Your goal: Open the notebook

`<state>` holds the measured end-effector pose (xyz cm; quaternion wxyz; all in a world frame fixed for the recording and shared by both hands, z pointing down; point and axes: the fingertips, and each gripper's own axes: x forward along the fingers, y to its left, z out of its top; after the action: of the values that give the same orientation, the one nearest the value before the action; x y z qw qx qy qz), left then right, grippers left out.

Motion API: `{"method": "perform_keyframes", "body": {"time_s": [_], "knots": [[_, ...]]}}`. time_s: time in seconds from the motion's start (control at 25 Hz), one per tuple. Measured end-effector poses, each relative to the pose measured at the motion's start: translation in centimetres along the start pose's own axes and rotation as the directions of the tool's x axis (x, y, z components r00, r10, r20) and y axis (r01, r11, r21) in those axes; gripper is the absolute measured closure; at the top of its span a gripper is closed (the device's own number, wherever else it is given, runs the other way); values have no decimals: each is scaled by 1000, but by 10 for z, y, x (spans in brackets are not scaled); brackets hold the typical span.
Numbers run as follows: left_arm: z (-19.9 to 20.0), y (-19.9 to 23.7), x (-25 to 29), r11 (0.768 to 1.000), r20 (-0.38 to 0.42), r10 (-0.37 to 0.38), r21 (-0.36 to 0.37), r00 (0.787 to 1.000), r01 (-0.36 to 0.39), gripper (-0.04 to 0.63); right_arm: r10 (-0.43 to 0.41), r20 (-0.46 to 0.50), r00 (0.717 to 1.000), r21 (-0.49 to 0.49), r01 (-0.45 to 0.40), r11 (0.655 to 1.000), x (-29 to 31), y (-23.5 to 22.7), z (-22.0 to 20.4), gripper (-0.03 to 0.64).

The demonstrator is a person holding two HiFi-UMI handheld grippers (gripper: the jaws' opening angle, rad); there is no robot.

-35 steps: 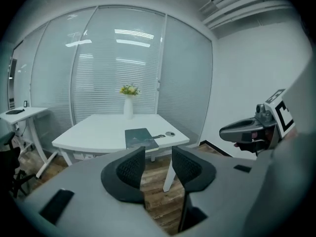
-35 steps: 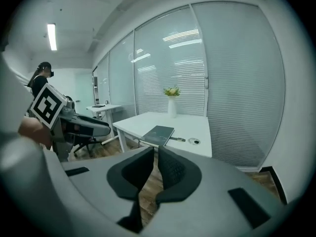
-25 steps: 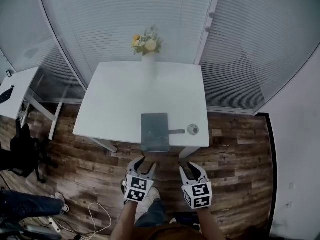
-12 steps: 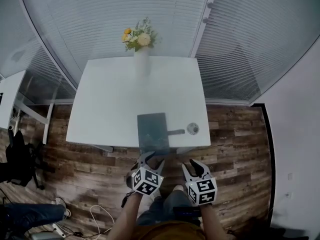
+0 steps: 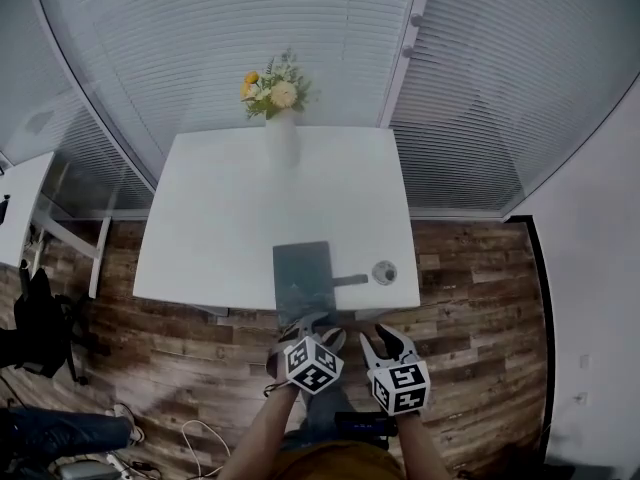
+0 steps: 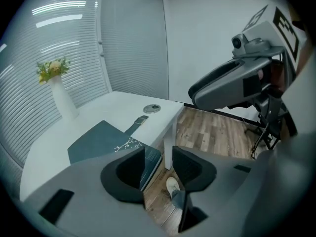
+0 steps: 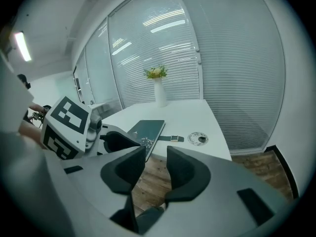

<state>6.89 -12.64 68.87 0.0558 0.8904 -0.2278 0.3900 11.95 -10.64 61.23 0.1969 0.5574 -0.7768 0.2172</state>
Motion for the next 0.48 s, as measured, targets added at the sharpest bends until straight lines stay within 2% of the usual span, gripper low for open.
{"method": "perform_keyframes", "body": {"time_s": [0.2,0.32,0.48], "knots": [[-2,10,16,1000,-29,1,18,1000,-1,411,-13,12,1000,4,13,1000,10,-14,14,468],[-2,15,17,1000,-19,13,22,1000,-13,460,-21,6,1000,10,21,1000,13,-22,14,468],[-2,13,18,996,-27,44,73,999,-42,459,-12,-6,1000,13,12,1000,20,-26,12,468]]}}
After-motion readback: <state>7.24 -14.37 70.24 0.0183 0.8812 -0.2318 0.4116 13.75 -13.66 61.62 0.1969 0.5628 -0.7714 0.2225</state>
